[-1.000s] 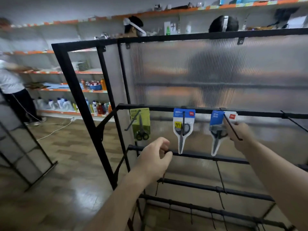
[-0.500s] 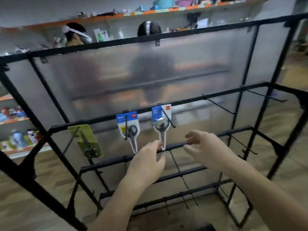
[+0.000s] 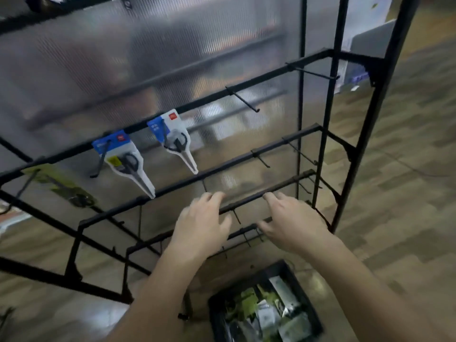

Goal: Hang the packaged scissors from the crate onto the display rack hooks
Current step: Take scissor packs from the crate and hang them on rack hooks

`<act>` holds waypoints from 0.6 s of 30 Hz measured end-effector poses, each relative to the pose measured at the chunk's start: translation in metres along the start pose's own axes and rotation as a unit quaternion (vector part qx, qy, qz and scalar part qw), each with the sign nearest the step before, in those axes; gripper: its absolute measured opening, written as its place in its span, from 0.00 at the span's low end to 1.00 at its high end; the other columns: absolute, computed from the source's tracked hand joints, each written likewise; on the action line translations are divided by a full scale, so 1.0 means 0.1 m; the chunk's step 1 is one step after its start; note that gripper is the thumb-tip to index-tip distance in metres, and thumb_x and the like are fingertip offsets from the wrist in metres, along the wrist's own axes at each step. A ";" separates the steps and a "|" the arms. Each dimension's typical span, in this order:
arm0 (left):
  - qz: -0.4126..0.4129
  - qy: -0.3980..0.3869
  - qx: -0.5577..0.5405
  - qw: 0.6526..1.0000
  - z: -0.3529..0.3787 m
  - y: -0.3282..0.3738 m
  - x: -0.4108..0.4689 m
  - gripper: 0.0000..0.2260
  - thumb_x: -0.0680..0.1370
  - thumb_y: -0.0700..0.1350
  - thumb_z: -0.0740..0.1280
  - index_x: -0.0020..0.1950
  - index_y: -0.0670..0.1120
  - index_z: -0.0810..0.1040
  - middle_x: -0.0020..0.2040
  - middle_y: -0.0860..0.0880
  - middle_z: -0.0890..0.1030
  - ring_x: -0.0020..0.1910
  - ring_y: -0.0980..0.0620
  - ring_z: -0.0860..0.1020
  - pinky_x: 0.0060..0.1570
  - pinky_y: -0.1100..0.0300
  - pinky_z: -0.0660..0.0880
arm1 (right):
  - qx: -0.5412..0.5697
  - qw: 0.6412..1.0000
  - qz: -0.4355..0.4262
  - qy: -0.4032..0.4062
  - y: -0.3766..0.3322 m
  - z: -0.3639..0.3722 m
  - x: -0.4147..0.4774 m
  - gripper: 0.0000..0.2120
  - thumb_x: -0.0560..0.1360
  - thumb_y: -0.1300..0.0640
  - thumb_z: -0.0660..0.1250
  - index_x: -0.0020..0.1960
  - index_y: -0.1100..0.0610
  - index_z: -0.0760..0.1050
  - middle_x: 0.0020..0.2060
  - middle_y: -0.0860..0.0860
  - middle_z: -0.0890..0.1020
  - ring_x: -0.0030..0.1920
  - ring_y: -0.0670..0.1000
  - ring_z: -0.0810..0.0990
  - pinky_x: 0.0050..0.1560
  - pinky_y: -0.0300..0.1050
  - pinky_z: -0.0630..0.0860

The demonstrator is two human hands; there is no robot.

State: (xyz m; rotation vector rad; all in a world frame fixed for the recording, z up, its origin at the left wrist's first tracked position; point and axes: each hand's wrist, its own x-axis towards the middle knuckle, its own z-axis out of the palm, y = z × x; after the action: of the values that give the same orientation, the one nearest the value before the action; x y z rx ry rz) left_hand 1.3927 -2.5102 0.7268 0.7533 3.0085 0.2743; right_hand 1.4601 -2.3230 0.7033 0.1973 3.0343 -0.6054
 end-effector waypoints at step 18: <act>-0.060 -0.010 -0.030 0.998 0.02 -0.47 -1.87 0.23 0.83 0.55 0.60 0.78 0.54 0.65 0.73 0.54 0.71 0.71 0.50 0.69 0.68 0.52 0.69 | -0.062 0.997 -0.020 -0.046 -0.80 0.45 -1.21 0.25 0.80 0.42 0.63 0.72 0.52 0.66 0.68 0.52 0.75 0.67 0.56 0.74 0.64 0.51 0.71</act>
State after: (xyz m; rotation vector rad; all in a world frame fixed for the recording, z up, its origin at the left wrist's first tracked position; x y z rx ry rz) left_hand 1.5366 -2.6383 0.7132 0.5639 2.9967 0.3475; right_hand 1.5698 -2.4280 0.7002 0.1021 2.9808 -0.4130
